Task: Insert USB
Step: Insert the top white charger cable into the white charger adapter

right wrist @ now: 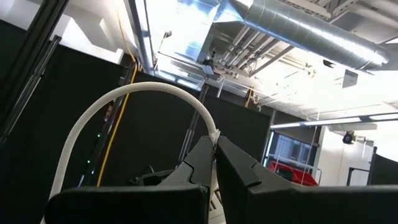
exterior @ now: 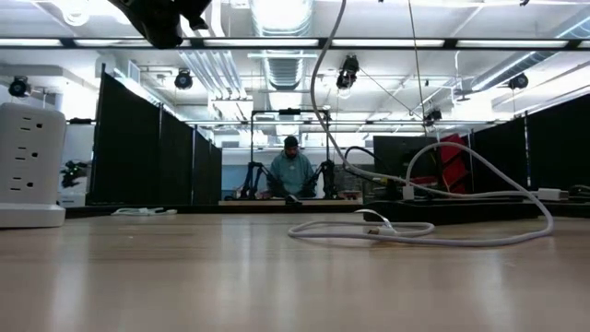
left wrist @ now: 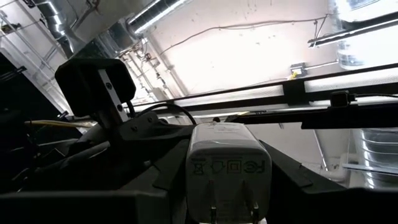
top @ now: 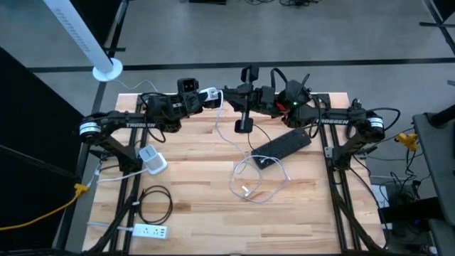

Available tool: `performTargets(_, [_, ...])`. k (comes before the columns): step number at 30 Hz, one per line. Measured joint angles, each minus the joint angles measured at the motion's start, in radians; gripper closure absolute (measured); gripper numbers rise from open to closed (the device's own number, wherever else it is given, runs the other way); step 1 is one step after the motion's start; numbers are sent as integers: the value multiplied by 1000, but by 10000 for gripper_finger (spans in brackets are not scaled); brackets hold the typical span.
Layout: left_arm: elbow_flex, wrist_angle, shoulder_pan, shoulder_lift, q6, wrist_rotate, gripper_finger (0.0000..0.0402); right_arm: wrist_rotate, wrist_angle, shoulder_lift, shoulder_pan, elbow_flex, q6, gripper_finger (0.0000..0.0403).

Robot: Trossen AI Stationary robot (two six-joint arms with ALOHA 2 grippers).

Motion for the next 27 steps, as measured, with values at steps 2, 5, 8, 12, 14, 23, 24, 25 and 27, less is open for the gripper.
performTargets(2, [0, 2, -2, 0, 2, 0, 274, 0, 9, 5, 0, 0, 0, 403])
performTargets(5, [0, 10, -2, 0, 2, 0, 274, 0, 10, 10, 0, 0, 2, 403])
performTargets(8, [0, 16, -4, 0, 2, 1, 274, 0, 10, 10, 0, 1, 2, 403])
performTargets(12, [0, 27, -4, 0, 2, 5, 274, 0, 9, 10, 0, 1, 2, 403])
performTargets(14, [0, 28, -4, 0, 2, 7, 274, 0, 7, 9, 0, 1, 1, 403])
performTargets(23, [0, 44, -4, 0, -3, 19, 274, 8, 5, 9, 0, 1, -12, 403])
performTargets(24, [0, 44, -4, 0, -4, 19, 274, 8, 4, 9, 0, 1, -12, 403])
performTargets(25, [0, 44, -4, 0, -7, 19, 274, 8, 4, 9, 0, 1, -13, 403])
performTargets(27, [0, 44, -4, 0, -9, 19, 274, 8, 3, 9, 0, 1, -15, 403])
